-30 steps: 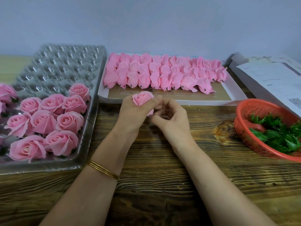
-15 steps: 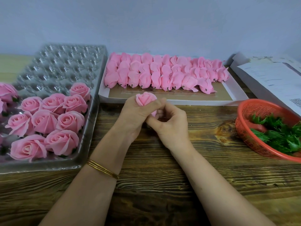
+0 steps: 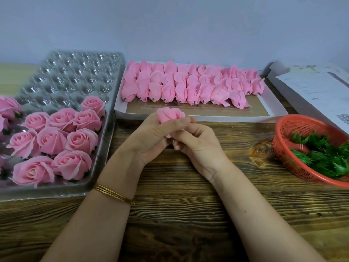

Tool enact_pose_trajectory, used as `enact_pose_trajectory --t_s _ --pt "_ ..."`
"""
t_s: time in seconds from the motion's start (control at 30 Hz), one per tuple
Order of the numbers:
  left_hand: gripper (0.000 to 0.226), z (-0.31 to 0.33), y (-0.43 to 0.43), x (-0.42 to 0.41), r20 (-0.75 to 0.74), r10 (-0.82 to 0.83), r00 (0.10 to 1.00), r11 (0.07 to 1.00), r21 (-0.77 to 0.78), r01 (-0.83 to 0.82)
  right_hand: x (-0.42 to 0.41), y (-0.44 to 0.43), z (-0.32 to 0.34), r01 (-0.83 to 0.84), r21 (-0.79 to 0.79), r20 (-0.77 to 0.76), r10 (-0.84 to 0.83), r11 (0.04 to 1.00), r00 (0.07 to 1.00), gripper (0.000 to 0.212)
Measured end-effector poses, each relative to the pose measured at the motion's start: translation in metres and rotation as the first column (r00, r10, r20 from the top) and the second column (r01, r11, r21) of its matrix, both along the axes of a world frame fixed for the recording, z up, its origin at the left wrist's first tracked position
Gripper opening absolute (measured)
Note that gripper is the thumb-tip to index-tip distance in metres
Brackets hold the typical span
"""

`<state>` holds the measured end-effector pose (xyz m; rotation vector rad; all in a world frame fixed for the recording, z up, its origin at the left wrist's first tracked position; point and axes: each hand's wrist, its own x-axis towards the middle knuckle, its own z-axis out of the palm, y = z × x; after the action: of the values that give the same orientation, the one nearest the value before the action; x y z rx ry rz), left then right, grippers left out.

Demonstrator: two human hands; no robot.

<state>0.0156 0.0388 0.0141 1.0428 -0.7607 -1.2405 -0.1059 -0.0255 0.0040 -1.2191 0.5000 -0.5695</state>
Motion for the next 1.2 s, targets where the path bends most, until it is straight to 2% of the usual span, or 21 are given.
enact_pose_trajectory --t_s 0.07,0.13,0.23,0.3,0.37,0.4,0.53,0.8,0.9,0.97,1.03,1.1,1.2 --pt "0.062 0.000 0.000 -0.001 0.017 0.019 1.000 1.000 0.012 -0.019 0.001 0.001 0.000 -0.011 0.010 -0.004 0.011 1.000 1.000 0.005" --pt "0.064 0.000 0.000 -0.002 0.014 0.037 0.999 0.999 0.012 -0.038 0.001 0.000 -0.001 -0.014 0.026 0.001 0.014 1.000 1.000 0.012" --pt "0.046 0.000 -0.001 -0.002 0.013 0.075 0.997 0.997 0.016 -0.075 -0.001 -0.001 -0.002 -0.014 0.039 -0.009 0.014 0.999 1.000 0.006" --pt "0.045 -0.002 -0.003 -0.003 0.016 0.131 0.991 0.991 0.020 -0.131 -0.002 0.001 -0.002 0.021 -0.044 -0.038 -0.022 0.999 0.999 0.011" --pt "0.060 -0.003 -0.005 -0.005 0.023 0.182 0.983 0.983 -0.001 -0.182 -0.001 0.004 -0.003 0.085 -0.169 -0.063 -0.097 0.982 0.993 0.018" --pt "0.060 -0.004 -0.005 -0.005 0.020 0.192 0.981 0.981 -0.014 -0.192 -0.001 0.004 -0.004 0.117 -0.209 -0.062 -0.133 0.971 0.989 0.020" --pt "0.023 -0.004 -0.005 -0.004 0.026 0.142 0.989 0.990 -0.020 -0.142 0.002 0.006 -0.002 0.166 -0.247 -0.038 -0.181 0.955 0.983 0.016" --pt "0.021 -0.005 -0.006 -0.001 0.036 0.120 0.992 0.992 0.021 -0.121 0.002 0.003 -0.003 0.037 -0.020 0.047 -0.036 0.999 0.998 0.023" --pt "0.033 -0.006 -0.005 -0.002 0.097 0.145 0.985 0.989 0.017 -0.147 0.001 0.002 -0.004 0.030 0.029 0.031 -0.030 0.999 0.999 0.019" --pt "0.048 -0.007 -0.005 -0.004 0.129 0.176 0.976 0.984 -0.009 -0.176 0.001 0.002 -0.004 0.061 -0.016 0.000 -0.061 0.998 0.998 0.018" --pt "0.058 -0.007 -0.006 -0.007 0.146 0.215 0.966 0.977 -0.024 -0.214 0.001 0.003 -0.006 0.117 -0.133 -0.045 -0.124 0.984 0.991 0.028" --pt "0.053 -0.007 -0.007 -0.010 0.156 0.230 0.961 0.973 -0.032 -0.227 0.003 0.005 -0.006 0.162 -0.221 -0.067 -0.181 0.962 0.981 0.033" --pt "0.032 -0.006 -0.007 -0.011 0.155 0.209 0.966 0.978 -0.034 -0.206 0.005 0.004 -0.007 0.189 -0.268 -0.051 -0.210 0.945 0.976 0.031"
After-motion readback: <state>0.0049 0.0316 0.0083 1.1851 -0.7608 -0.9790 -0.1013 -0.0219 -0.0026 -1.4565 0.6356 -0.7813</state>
